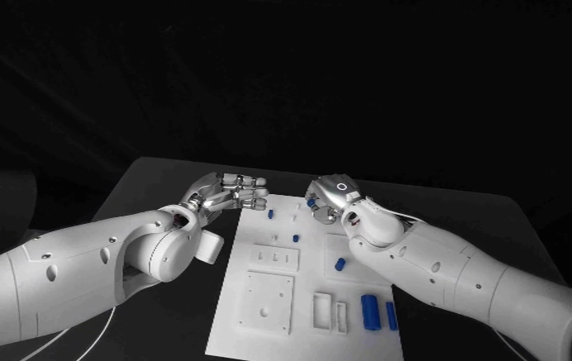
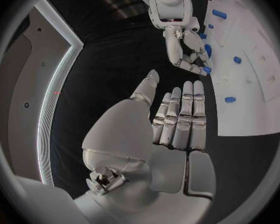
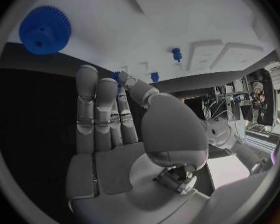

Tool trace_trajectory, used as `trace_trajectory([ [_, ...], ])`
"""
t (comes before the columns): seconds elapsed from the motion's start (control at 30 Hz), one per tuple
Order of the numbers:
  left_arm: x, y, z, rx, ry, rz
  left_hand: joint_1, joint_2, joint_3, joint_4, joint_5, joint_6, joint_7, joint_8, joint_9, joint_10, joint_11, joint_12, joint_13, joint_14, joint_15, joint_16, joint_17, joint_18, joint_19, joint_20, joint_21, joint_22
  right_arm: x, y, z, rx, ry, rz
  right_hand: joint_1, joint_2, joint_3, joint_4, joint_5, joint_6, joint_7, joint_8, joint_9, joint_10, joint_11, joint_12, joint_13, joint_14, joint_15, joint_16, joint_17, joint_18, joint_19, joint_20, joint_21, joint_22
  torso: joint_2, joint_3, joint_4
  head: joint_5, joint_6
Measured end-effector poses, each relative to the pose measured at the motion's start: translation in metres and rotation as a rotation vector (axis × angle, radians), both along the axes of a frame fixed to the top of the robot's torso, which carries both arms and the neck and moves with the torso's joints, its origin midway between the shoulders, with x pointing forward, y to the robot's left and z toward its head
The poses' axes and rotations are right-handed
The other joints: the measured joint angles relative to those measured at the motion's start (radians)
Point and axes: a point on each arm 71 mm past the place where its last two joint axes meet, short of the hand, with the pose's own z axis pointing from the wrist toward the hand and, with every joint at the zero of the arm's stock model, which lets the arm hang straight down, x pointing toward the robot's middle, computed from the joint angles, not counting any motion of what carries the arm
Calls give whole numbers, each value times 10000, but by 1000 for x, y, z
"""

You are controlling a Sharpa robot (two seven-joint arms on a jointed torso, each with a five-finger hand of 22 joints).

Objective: Assemble the parts on the task board

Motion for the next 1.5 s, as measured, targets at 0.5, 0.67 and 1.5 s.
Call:
trace_trajectory([
  [0.5, 0, -5, 8, 0, -161, -111, 0, 0, 0, 0, 0, 1, 0, 0, 0, 0, 0, 0, 0, 0, 0, 0, 0, -1, 0, 0, 0, 1, 1, 16, 2, 95, -291, -166, 2, -3, 27, -27, 34, 35, -37, -20, 0, 0, -1, -17, -6, 1, 1, 0, -2, 19, 58, -56, -232, 307, 114, -67, 86, 87, 80],
  [0.67, 1, -6, 9, 4, -190, -130, 0, 0, 0, 0, 0, 0, 0, 0, 0, 0, 0, 0, 0, 0, 0, 0, 0, 0, 0, 0, 0, 1, 0, 20, 2, 129, -336, -175, 2, -4, 26, -27, 34, 34, -37, -23, 0, 0, -2, -37, -5, 1, 1, 0, -2, 19, 59, -55, -321, 404, 144, -92, 104, 175, 81],
  [1.5, 1, -10, 12, 21, -226, -180, 40, -40, 0, 0, 0, 1, 0, 0, 0, 1, 0, 0, -1, 0, 0, 0, 0, -1, 0, 0, -41, 1, 1, 26, 2, 147, -337, -231, 10, -24, 50, -1, 77, 16, -22, 0, 0, -2, -2, -7, -4, 2, 2, 0, -4, 29, 130, -56, -576, 683, 217, -121, 70, 261, 44],
])
